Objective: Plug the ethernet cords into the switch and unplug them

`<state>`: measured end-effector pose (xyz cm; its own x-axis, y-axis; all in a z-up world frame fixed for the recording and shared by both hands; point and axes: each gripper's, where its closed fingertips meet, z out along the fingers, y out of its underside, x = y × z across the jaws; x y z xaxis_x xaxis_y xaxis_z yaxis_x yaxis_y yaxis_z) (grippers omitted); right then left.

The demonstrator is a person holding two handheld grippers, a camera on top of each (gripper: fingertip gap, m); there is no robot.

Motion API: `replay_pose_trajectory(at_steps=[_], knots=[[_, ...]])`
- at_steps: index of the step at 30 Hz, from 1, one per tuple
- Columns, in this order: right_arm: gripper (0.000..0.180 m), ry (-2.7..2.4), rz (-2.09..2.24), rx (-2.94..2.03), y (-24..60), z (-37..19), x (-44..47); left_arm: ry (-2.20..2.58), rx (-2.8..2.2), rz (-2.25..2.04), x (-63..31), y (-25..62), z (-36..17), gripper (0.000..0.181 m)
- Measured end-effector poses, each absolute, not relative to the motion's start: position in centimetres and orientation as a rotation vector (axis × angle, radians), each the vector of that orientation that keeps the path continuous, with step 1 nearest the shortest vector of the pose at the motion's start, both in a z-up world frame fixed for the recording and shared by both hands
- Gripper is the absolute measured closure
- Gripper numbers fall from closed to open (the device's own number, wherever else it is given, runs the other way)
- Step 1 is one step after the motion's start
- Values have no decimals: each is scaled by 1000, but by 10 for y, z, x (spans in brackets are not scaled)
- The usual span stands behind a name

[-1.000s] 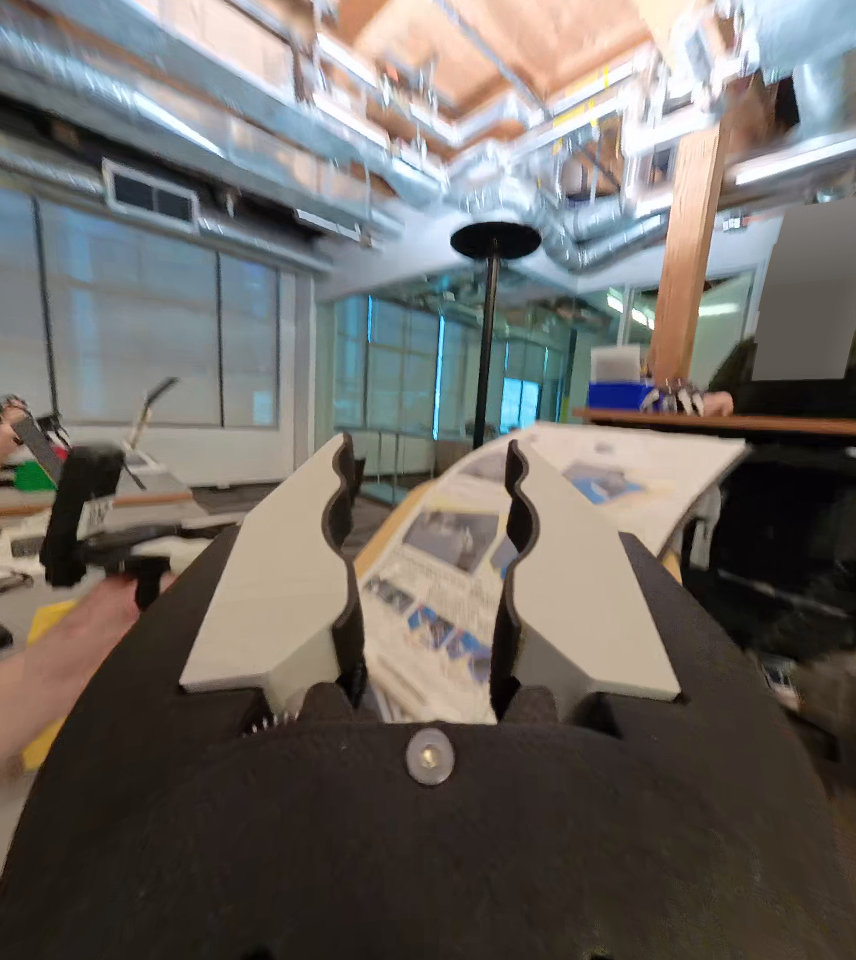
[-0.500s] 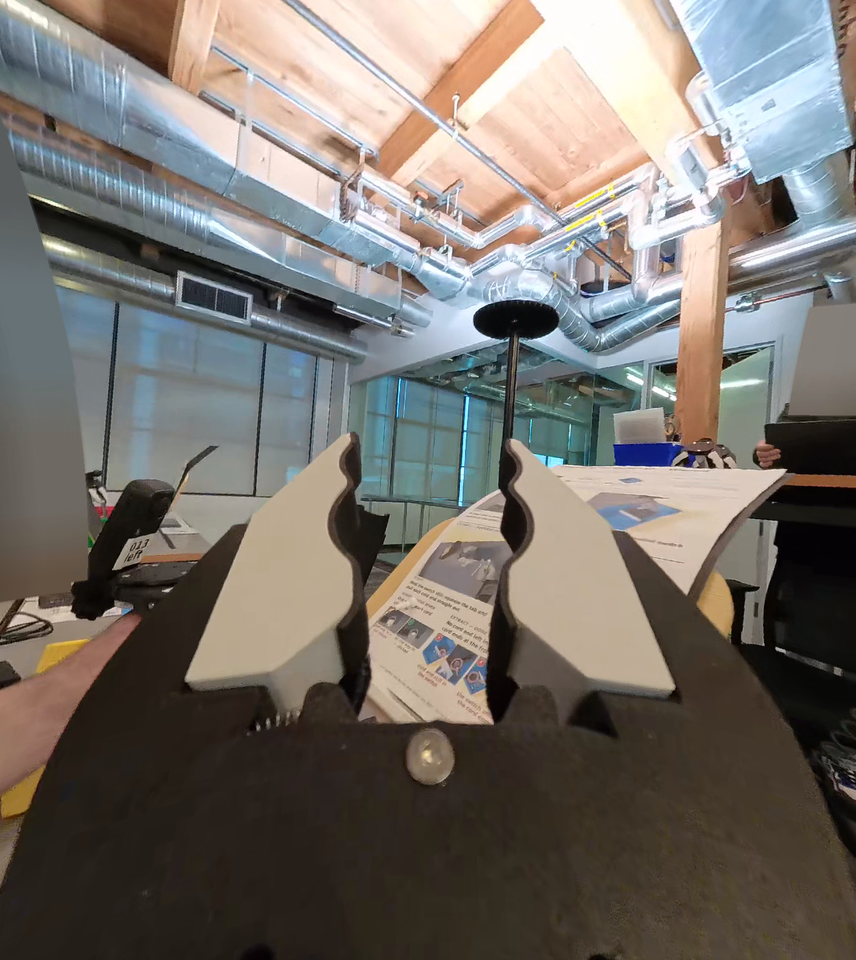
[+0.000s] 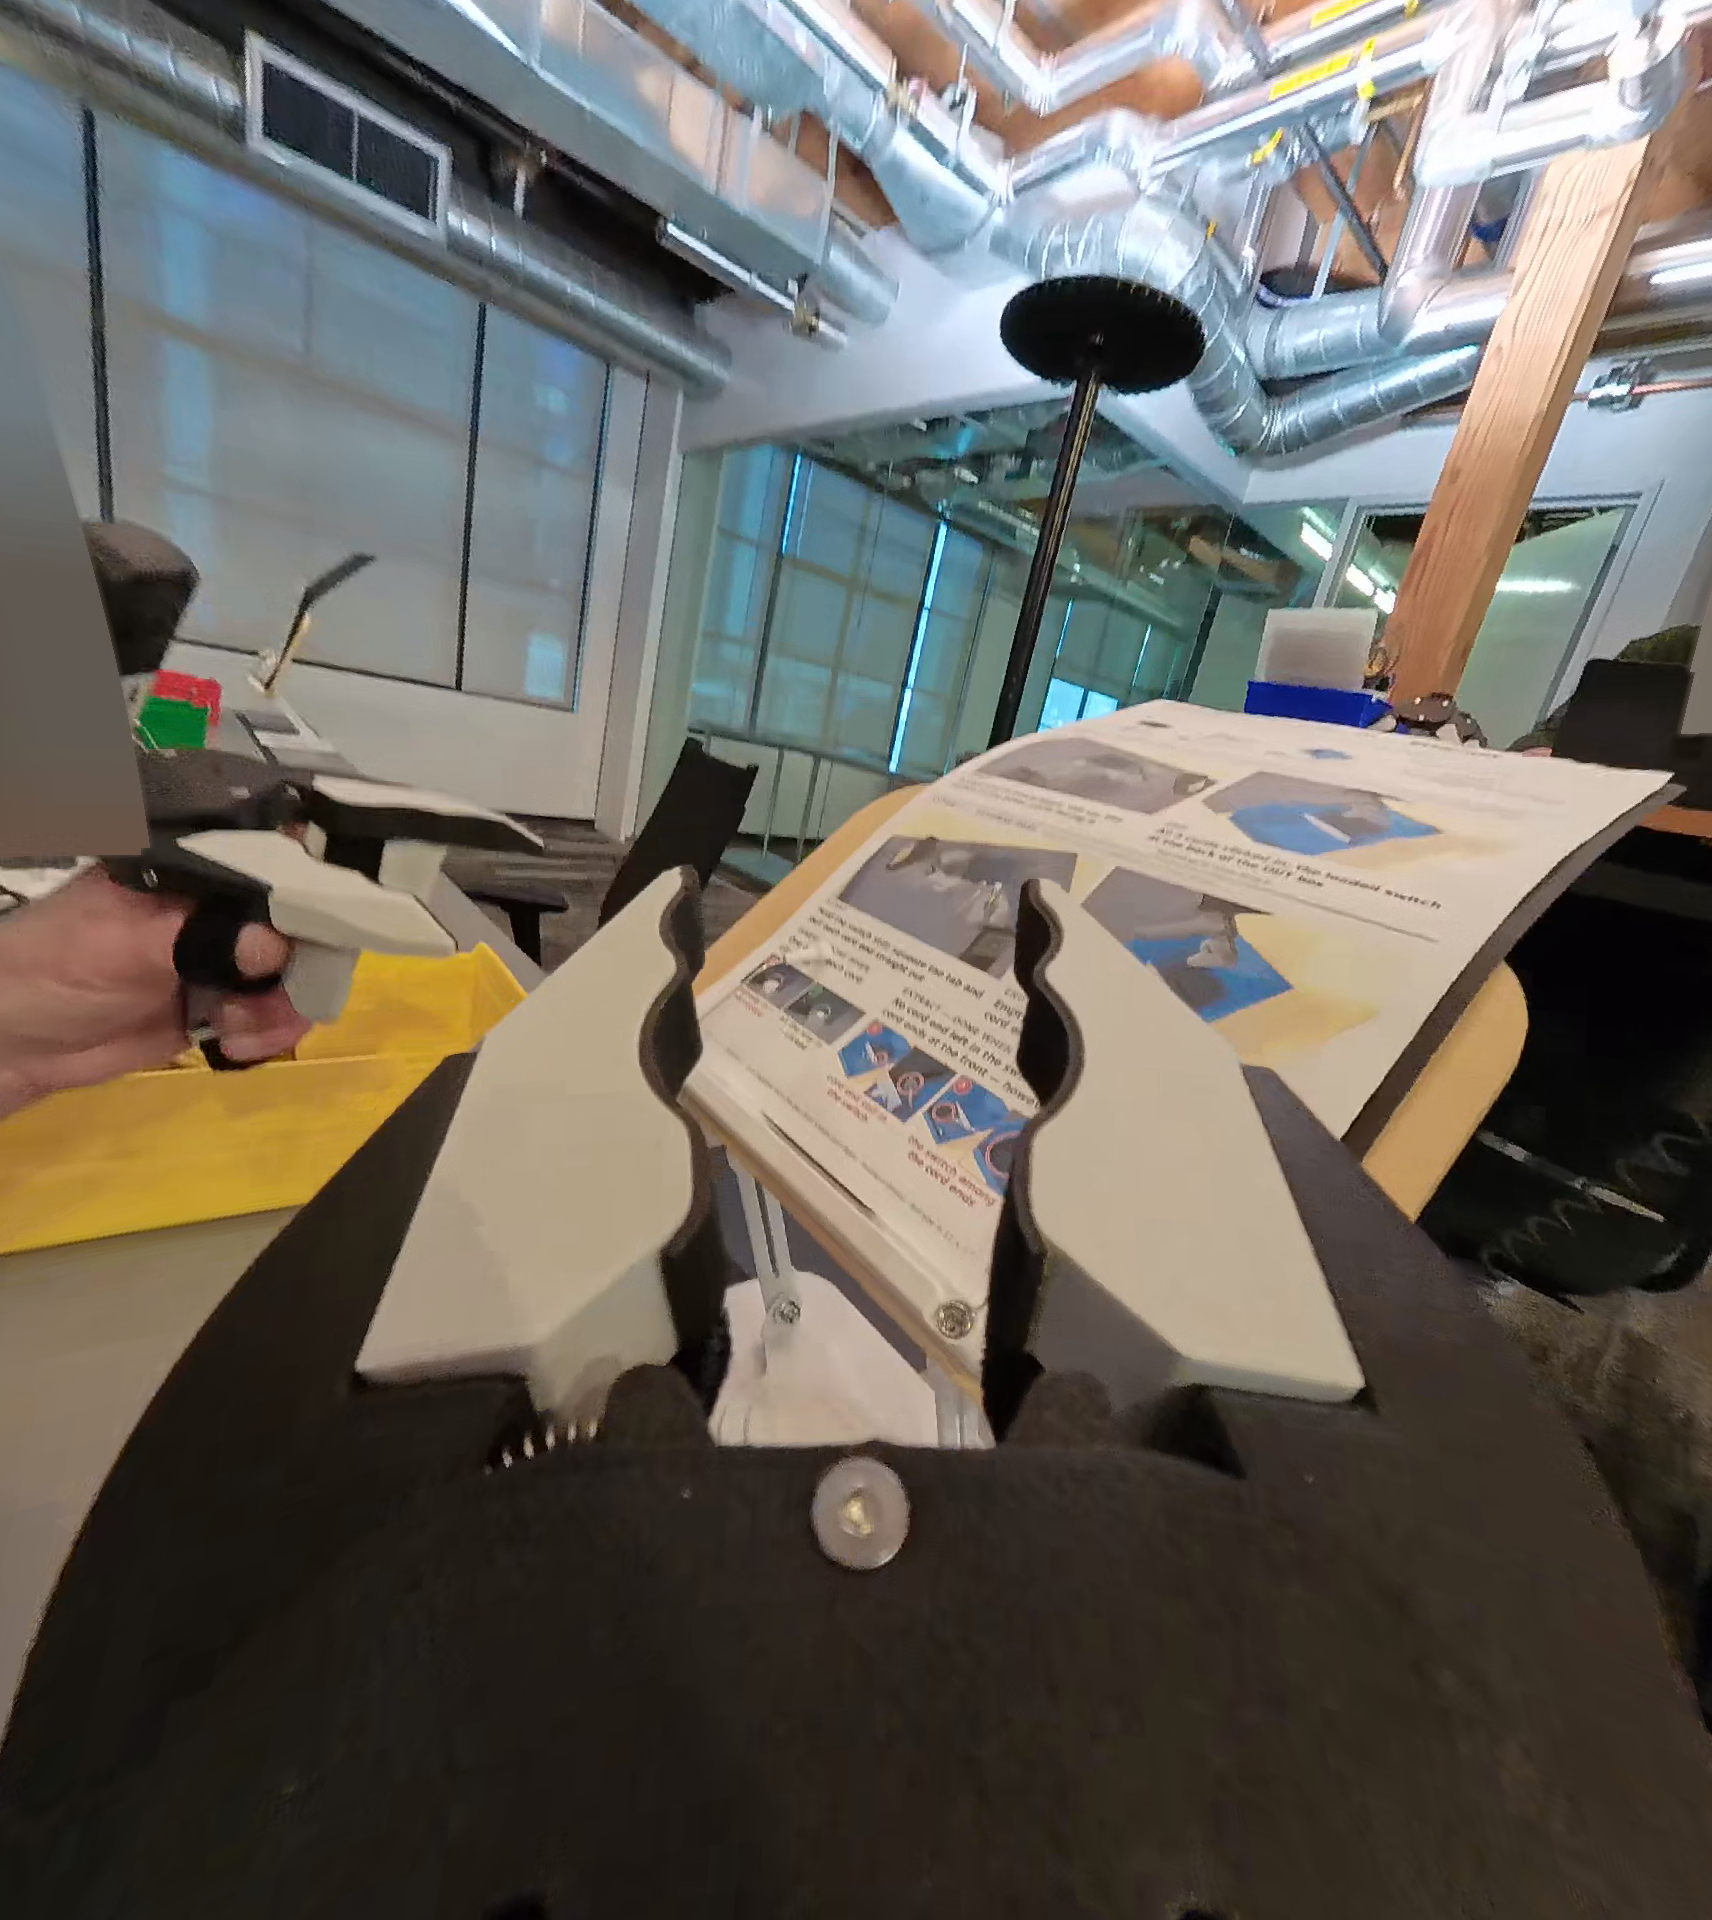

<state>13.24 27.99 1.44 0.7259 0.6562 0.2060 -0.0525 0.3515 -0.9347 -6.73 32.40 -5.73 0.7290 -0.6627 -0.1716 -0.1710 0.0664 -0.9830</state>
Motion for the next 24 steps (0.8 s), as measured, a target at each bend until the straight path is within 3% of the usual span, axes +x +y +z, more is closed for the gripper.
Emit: replay_pose_trajectory(at_steps=[13,17,23,24], knots=[[127,-714,483,-1315,303,-24,121,648,-1719,-72,-192,343,-38,76],[127,-734,449,-1358,309,-35,121,562,-1932,9,-254,363,-69,75],[128,-738,453,-1396,317,-47,122,635,-2420,-52,-296,381,-166,66],[128,-742,450,-1405,318,-50,121,642,-2476,-47,-299,382,-179,70]])
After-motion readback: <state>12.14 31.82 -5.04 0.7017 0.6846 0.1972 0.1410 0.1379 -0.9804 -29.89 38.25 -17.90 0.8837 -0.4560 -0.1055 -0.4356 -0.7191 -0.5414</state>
